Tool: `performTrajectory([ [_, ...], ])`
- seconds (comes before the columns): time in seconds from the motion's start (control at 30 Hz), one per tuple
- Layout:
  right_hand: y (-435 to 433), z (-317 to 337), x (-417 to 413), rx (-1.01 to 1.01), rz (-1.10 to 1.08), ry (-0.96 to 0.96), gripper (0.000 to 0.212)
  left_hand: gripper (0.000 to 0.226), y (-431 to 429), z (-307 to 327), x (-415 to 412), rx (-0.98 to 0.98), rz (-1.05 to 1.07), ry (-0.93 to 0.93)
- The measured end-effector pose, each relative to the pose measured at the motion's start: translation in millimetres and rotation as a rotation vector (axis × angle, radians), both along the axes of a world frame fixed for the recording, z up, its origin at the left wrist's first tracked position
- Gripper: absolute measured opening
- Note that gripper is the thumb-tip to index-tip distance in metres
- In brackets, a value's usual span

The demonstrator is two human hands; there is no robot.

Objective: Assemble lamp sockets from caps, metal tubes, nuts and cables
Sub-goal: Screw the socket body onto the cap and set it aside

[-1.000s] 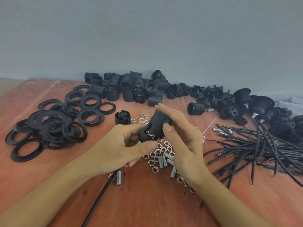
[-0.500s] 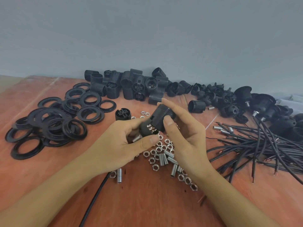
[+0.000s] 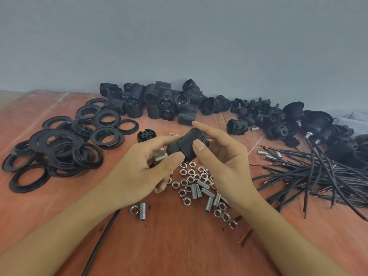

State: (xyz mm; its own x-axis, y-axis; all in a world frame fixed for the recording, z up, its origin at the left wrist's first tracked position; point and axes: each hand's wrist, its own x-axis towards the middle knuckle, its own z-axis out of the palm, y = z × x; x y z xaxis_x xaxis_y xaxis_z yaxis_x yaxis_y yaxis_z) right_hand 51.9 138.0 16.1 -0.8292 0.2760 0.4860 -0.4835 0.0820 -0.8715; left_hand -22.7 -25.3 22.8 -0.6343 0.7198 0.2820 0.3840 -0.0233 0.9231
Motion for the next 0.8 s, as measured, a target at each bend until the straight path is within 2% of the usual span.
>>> performTrajectory([
  [0.13,-1.1,-1.4,-0.8,-0.048,0.016,-0.004,0.033,0.046,0.8,-4.0,3.7,0.032,0.051,0.015],
  [0.33,-4.0,-0.8,1.0,-0.041,0.005,0.052,0.03,0.037,-1.2,-2.9,7.0,-0.002,0.138,0.278],
  [0.43,-5.8,-2.6,2.3,0.015,-0.031,0.077,0.029,0.04,-0.9,-0.7,8.4,-0.005,0.145,0.284],
  [0.57,-8.8,-1.9,2.6,0.045,-0.049,0.076,0.029,0.049,-0.2,-0.8,7.9,0.017,0.188,0.402],
  [0.8,-6.2,-0.2,1.8,0.094,-0.058,0.062,0.031,0.046,0.8,-2.2,8.7,0.034,0.207,0.425],
])
